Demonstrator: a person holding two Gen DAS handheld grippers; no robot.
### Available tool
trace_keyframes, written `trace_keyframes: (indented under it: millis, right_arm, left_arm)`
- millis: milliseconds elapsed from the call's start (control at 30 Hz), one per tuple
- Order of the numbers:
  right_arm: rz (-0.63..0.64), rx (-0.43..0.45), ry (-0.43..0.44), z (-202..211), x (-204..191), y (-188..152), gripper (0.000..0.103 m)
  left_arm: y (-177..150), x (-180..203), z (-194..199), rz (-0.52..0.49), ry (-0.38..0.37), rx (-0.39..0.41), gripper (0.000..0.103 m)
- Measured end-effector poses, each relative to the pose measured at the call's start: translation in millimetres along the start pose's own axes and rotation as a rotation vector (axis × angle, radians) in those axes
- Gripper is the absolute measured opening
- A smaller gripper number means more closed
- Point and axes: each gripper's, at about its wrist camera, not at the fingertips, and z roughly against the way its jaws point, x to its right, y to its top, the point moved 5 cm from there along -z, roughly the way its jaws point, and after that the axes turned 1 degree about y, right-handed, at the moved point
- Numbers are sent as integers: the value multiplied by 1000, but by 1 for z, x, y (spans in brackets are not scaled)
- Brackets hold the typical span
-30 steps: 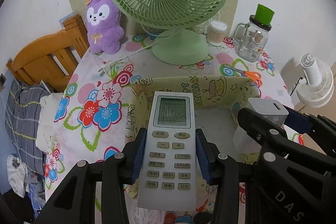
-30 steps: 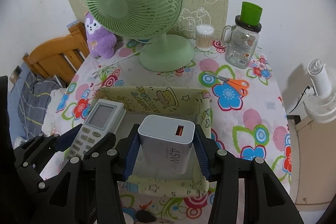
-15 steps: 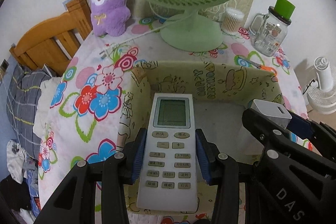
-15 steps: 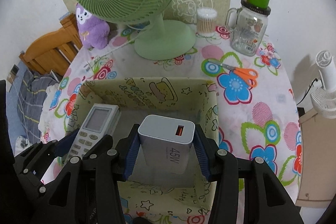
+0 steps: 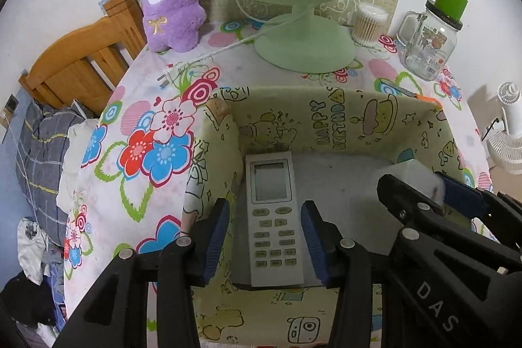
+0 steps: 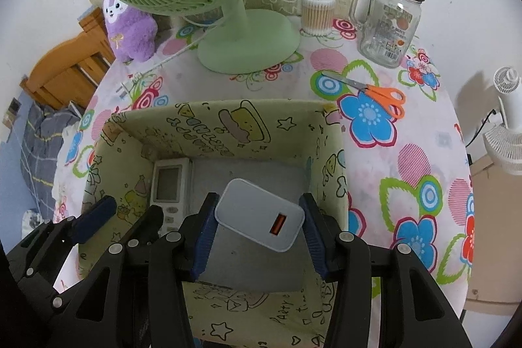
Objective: Organize rigid objects
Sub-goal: 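Open the left tool dropping the remote while the right tool releases the charger into the box, then withdraw both tools from the box toward the remaining items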
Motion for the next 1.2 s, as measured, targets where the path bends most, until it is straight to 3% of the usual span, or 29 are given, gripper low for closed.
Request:
trace_keyframes:
  millis: [133,233,333,767,1200]
  right_arm:
    - [12,17,26,7,-5,1,68]
    - [34,53,-32,16,-6,2,77]
    - [19,67,-26,26,-6,0,80]
    - [-74,127,-52,69,-6,-22,85]
    - [-88,174,-68,105,-19,-43,86]
  left_arm:
    - [1,4,5,-5,-32,9,64]
    - [1,5,14,-20,-8,34,73]
    - [0,4,21,-24,-21,42,77]
    - [-12,3,56,-73,-57,96,81]
    - [-29,-8,92,-86,-72,142,82]
